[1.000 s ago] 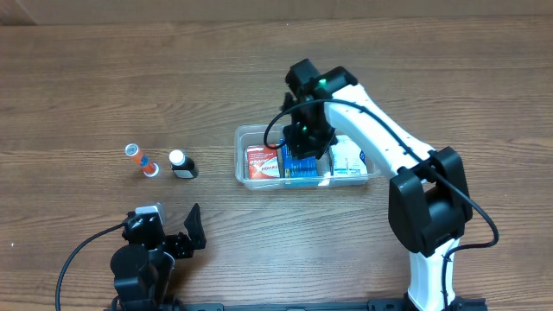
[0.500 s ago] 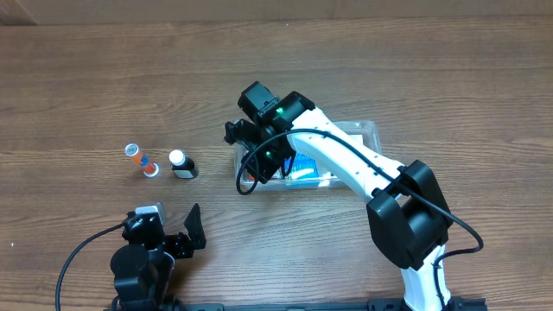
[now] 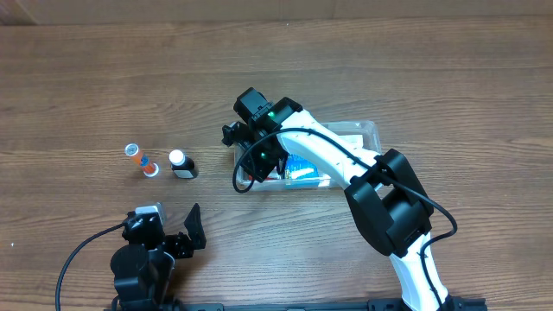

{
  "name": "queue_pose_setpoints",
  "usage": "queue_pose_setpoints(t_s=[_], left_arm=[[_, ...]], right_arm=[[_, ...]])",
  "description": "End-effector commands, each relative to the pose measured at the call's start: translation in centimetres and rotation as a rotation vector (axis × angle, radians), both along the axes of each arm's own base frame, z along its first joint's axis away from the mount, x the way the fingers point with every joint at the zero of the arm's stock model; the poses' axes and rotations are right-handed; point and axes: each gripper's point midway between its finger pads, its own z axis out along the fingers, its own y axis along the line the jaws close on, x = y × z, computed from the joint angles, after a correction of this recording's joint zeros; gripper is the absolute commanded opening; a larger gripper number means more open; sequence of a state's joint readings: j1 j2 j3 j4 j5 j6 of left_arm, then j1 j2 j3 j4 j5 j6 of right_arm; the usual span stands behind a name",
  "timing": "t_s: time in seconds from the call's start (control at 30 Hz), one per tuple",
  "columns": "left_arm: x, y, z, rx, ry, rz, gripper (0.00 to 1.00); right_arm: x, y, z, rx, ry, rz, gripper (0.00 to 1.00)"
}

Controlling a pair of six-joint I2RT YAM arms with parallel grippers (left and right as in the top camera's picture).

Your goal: Pack container

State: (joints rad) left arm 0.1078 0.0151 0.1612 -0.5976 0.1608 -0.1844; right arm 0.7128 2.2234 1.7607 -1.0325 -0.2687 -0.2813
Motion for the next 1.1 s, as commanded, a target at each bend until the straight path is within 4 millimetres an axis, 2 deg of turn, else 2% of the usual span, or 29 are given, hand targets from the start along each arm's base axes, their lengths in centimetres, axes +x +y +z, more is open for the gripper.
queue_pose_setpoints(t_s=[0.0,0.2,0.33,0.5,0.53,0.63,0.7,0.8,0.93,1.07], left_arm=[[0.0,0.0,0.0,-0.009,-0.007,0.008,1.0],[0.0,0.0,0.0,-0.009,-0.007,0.008,1.0],[0.0,0.0,0.0,-0.009,-0.007,0.008,1.0],[0.0,0.0,0.0,-0.009,-0.007,0.008,1.0],[0.0,0.0,0.0,-0.009,-0.007,0.008,1.0],[0.0,0.0,0.0,-0.009,-0.007,0.008,1.0],[0.0,0.0,0.0,-0.009,-0.007,0.008,1.0],[0.0,0.0,0.0,-0.009,-0.007,0.008,1.0],[0.0,0.0,0.0,-0.009,-0.007,0.008,1.0],[0.0,0.0,0.0,-0.009,-0.007,0.008,1.0]], right_arm=[[2.4,-4.3,-1.4,-0.182,-0.062,-0.109,0.04],[3.9,-8.7,-1.5,-0.244,-0.012,-0.245,0.04],[4.8,-10.9,-1.1,-0.338,-0.06,-0.26,0.04],[4.8,-7.6,0.9,-0.212,-0.038,-0.232,0.04],[4.3,-6.2,1.4,-0.152,-0.008,-0.221,0.04],[2.7,-4.3,1.8,-0.079,0.06,-0.189,0.04],[1.5,-2.6,2.0,-0.03,0.07,-0.098,0.04],[0.6,-1.3,2.1,-0.004,0.063,-0.022,0.04],[0.9,-1.1,1.7,0.003,0.054,-0.019,0.04],[1.8,-2.8,0.0,-0.089,0.035,-0.058,0.04]])
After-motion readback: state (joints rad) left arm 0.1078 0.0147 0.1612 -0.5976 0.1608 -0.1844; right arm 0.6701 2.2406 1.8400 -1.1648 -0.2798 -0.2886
